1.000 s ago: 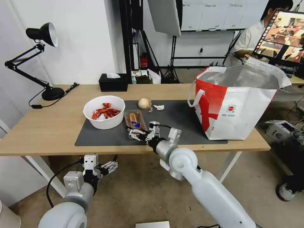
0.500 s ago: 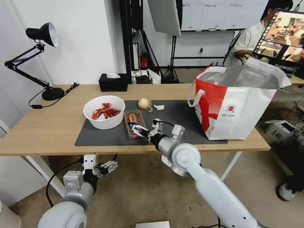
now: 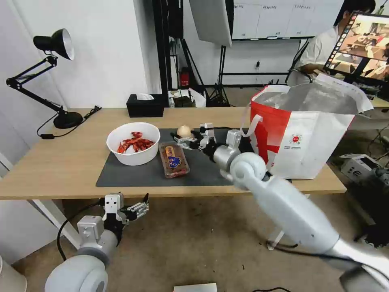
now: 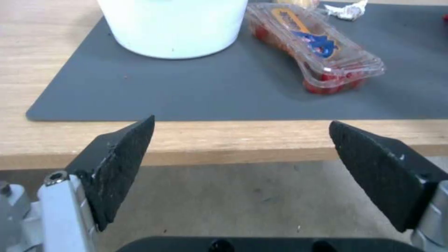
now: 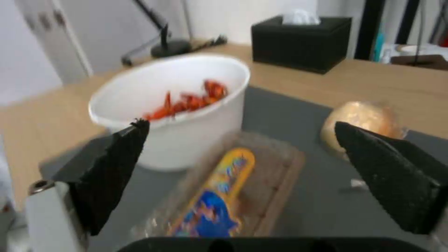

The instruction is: Pick up the trash from the table and place it into the takeout bag.

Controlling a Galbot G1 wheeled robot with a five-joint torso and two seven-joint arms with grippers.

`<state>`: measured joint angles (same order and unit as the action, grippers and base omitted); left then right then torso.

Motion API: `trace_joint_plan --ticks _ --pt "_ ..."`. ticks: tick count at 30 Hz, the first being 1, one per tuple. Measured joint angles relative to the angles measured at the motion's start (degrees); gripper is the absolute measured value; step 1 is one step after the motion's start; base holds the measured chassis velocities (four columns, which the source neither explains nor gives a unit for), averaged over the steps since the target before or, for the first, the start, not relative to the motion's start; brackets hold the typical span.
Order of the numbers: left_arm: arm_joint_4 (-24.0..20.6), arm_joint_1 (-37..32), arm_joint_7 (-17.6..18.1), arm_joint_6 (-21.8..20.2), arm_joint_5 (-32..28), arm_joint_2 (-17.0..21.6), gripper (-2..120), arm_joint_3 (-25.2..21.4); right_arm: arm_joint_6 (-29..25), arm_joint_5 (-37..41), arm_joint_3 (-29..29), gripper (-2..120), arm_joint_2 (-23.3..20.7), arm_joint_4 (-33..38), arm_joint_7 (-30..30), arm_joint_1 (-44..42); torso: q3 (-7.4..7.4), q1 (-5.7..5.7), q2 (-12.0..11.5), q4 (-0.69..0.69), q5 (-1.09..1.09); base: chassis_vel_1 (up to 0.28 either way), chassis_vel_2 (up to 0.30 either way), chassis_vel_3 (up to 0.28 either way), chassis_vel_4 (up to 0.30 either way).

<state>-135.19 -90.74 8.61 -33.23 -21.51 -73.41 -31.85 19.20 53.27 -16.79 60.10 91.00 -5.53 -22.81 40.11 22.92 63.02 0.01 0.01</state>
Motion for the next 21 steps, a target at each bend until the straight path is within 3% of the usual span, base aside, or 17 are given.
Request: trace_joint_plan --ticks 3,8,11,12,17,19,21 --pt "0.2 0.4 0.0 0.0 -0.2 0.2 100 0.1 0.1 -1.6 -1.9 86 -0.8 -2.1 -4.2 1.6 0.00 0.00 0.0 0.00 0.00 0.000 0.000 0.000 0.000" --pt "0.4 0.7 0.1 0.0 -0.3 0.3 100 0.3 0.1 -2.3 -2.7 74 -0.6 -3.7 -6.0 2.7 0.00 0.00 0.0 0.00 0.00 0.000 0.000 0.000 0.000" --pt "0.5 0.9 0.1 0.0 -0.3 0.5 100 0.4 0.1 -3.4 -3.6 56 0.3 -6.4 -8.7 4.6 0.00 -0.01 0.0 -0.01 -0.01 0.000 0.000 0.000 0.000" --pt "0.5 0.9 0.1 0.0 -0.3 0.5 100 0.4 0.1 -3.4 -3.6 56 0.3 -6.4 -8.7 4.6 0.00 -0.01 0.0 -0.01 -0.01 0.000 0.000 0.000 0.000" --pt "0.5 1.0 0.1 0.0 -0.7 1.0 100 0.3 -0.7 -4.7 -6.3 34 2.9 -13.6 -13.6 8.5 0.00 -0.01 0.0 -0.01 -0.01 0.000 0.000 0.000 0.000" --pt "0.6 1.1 0.1 0.0 -0.9 1.2 100 0.3 -1.0 -4.7 -6.9 32 3.2 -14.4 -14.1 9.0 0.00 0.00 0.0 -0.01 -0.01 0.000 0.000 0.000 0.000" --pt "1.0 1.8 0.2 0.0 -2.0 2.2 100 0.3 -1.7 -4.7 -9.5 19 4.8 -18.3 -16.4 11.3 0.01 0.00 0.0 -0.01 -0.01 0.000 0.000 0.000 0.000"
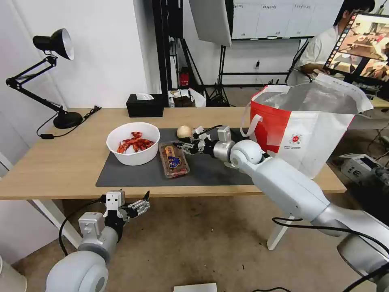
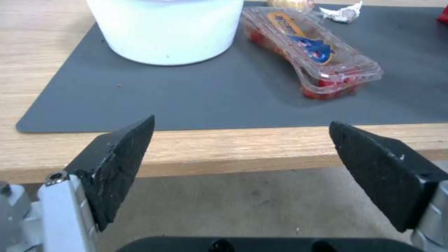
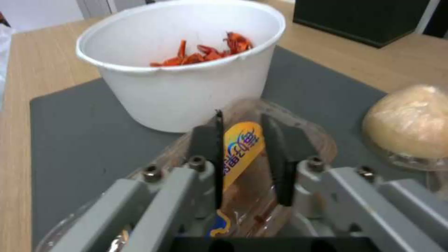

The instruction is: Pick up the trash from the table and place it into the takeout bag.

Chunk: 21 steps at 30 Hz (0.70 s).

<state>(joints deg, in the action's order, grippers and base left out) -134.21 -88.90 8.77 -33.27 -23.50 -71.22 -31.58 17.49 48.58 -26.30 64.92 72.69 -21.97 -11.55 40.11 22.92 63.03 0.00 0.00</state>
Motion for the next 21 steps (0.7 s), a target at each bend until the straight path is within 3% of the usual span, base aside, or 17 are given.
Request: trace_joint_plan --ticks 2,7,21 --pt "0.0 0.1 0.0 0.0 -0.1 0.1 100 0.0 0.0 0.0 -0.1 18 0.1 -0.3 -0.1 0.2 0.00 0.00 0.0 0.00 0.00 0.000 0.000 0.000 0.000" --pt "0.4 0.8 0.2 0.0 -1.4 1.2 100 -0.1 -0.4 -0.1 -0.8 0 2.2 -4.3 -1.5 1.4 0.00 0.00 0.0 -0.01 0.00 0.000 0.000 0.000 0.000" --pt "2.4 3.4 0.3 0.0 -2.7 2.5 100 1.1 -0.7 -0.6 -2.3 0 4.9 -9.1 -5.2 2.9 -0.01 0.00 0.0 0.00 0.00 0.000 0.000 0.000 0.000"
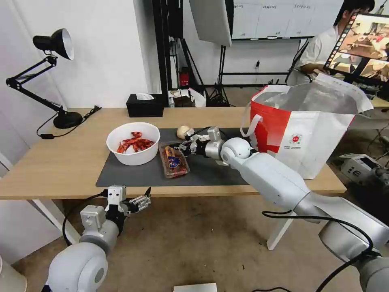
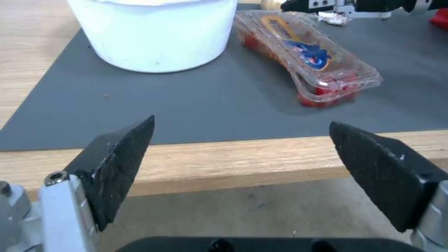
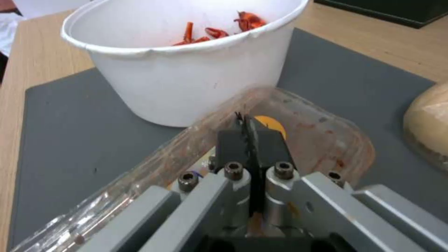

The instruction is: Pick up the trash from the table and place it into the takeout bag.

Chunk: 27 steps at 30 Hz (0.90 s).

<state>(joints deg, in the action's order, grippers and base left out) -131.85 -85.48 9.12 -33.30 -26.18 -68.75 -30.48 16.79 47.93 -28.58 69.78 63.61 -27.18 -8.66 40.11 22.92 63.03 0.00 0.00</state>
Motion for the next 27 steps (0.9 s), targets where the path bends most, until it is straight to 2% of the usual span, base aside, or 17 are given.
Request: trace_joint_plan --ticks 8,11,17,18,19,22,27 --pt "0.8 1.5 0.2 0.0 -1.0 1.0 100 0.1 0.9 -0.5 -0.2 0 -1.1 1.2 0.1 -0.6 0.00 0.00 0.0 0.00 0.01 0.000 0.000 0.000 0.000" --pt "1.3 2.6 1.1 0.0 -3.2 1.9 100 0.2 1.2 -0.5 -0.3 0 -1.9 2.3 0.3 -1.1 0.00 0.00 0.0 0.00 0.00 0.000 0.000 0.000 0.000" --pt "3.2 6.8 2.8 -0.2 -9.3 4.4 100 1.3 1.6 -0.4 -0.3 0 -3.4 3.9 0.9 -1.9 0.00 0.00 0.0 0.00 0.01 0.000 0.000 0.000 0.000" --pt "4.8 9.5 3.3 -0.2 -12.7 5.6 100 2.0 1.7 -0.4 -0.3 0 -3.8 4.2 1.1 -2.0 0.00 0.00 0.0 0.00 0.00 0.000 0.000 0.000 0.000" --pt "4.8 9.5 3.3 -0.2 -12.7 5.6 100 2.0 1.7 -0.4 -0.3 0 -3.8 4.2 1.1 -2.0 0.00 0.00 0.0 0.00 0.00 0.000 0.000 0.000 0.000" --pt "8.1 14.7 4.0 -0.2 -17.9 7.8 100 3.6 1.9 -0.3 -0.4 0 -4.3 4.7 1.2 -2.1 0.00 0.00 0.0 0.00 0.00 0.000 0.000 0.000 0.000" --pt "11.2 19.6 4.5 -0.3 -22.1 10.1 100 5.1 2.1 -0.3 -0.4 0 -4.6 4.8 1.2 -2.1 0.00 0.01 0.0 0.02 0.00 0.000 0.000 0.000 0.000"
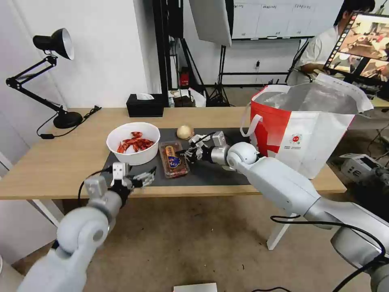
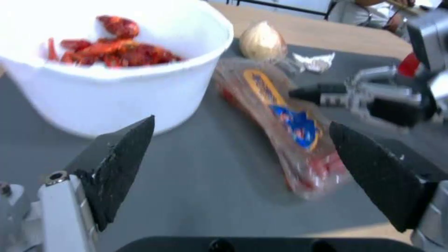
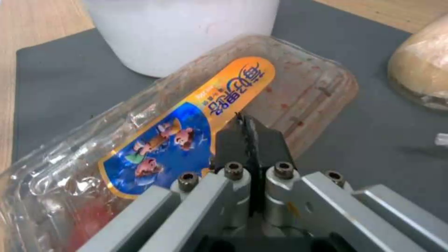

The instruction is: Pick up the trash from the table and place it into the takeout bag.

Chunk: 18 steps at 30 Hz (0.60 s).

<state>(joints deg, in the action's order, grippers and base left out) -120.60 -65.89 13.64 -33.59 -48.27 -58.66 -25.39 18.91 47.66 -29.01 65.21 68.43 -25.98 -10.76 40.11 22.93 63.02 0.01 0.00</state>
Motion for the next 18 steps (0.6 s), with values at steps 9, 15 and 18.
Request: trace_joint_plan --ticks 9,15,18 --pt "4.2 5.3 0.3 -0.7 -6.0 1.5 100 2.0 0.0 0.1 0.0 0 -0.1 -0.3 -0.7 0.0 0.00 0.00 0.0 -0.02 0.00 0.000 0.000 0.000 0.000" --pt "7.0 8.0 0.7 -0.8 -8.8 0.5 100 5.4 0.1 0.1 -0.3 0 -1.2 0.2 -0.9 0.1 0.00 -0.01 0.0 -0.01 0.00 0.000 0.000 0.000 0.000" --pt "8.5 9.3 1.1 -0.8 -9.6 -0.3 100 7.2 0.1 0.1 -0.4 0 -1.8 0.5 -1.0 0.0 0.00 -0.01 0.0 -0.01 0.00 0.000 0.000 0.000 0.000"
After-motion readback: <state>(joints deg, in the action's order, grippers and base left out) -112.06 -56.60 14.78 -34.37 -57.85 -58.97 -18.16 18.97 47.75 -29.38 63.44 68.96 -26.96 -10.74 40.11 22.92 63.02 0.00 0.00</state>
